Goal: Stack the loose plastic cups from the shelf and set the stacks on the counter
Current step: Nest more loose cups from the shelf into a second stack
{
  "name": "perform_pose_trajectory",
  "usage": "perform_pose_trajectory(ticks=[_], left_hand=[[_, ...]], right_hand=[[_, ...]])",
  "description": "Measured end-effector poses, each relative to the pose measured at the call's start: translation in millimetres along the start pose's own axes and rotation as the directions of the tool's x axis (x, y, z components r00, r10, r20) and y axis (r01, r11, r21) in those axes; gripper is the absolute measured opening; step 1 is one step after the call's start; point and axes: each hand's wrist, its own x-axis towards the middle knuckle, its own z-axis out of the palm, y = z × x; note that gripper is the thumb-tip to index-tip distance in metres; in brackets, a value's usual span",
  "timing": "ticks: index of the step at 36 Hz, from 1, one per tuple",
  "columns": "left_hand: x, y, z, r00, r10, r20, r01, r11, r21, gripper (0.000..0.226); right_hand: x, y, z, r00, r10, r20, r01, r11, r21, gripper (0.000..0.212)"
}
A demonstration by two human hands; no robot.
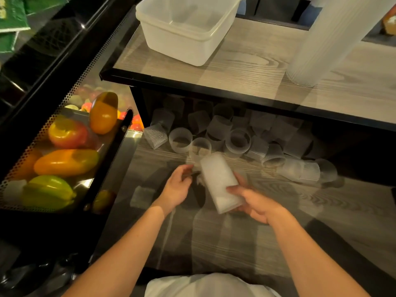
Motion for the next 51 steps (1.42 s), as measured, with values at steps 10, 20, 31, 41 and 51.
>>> perform_pose_trajectory(ticks=[10,20,31,41,51], left_hand=[[0.5,14.6,37.7,0.967,0.049,0.25,-0.147,0.908,0.393,0.073],[-16.3,24.9,59.0,0.925,0.085,0.372,-0.275,0.824,0.495,0.098],[-20.0,29.0,76.9,0.903,0.144,0.405,-0.336,0.824,0.456,0.106],[-18.1,12.9,32.0,0.997,0.046,0.062,-0.043,0.997,-0.058,0.061],[-20.5,33.8,-0.7,0.991,-0.095,0.096,0.133,0.579,-0.804,0.078]], right_hand=[[-12.1,-2.4,-17.6,0.989,0.081,-0.127,-0.009,0.875,0.484,0.073],[-31.2,-10.8,-63.1,0.941,-0.067,-0.331,0.227,0.851,0.473,0.082],[-20.1,-10.0,-30.4,0.943,-0.039,-0.331,0.186,0.887,0.424,0.066],[-13.1,-8.3,-19.1,0.983,0.033,-0.179,0.03,0.939,0.342,0.054],[-16.3,-26.8,1.6,0.999,0.021,-0.039,-0.038,0.866,-0.498,0.066]])
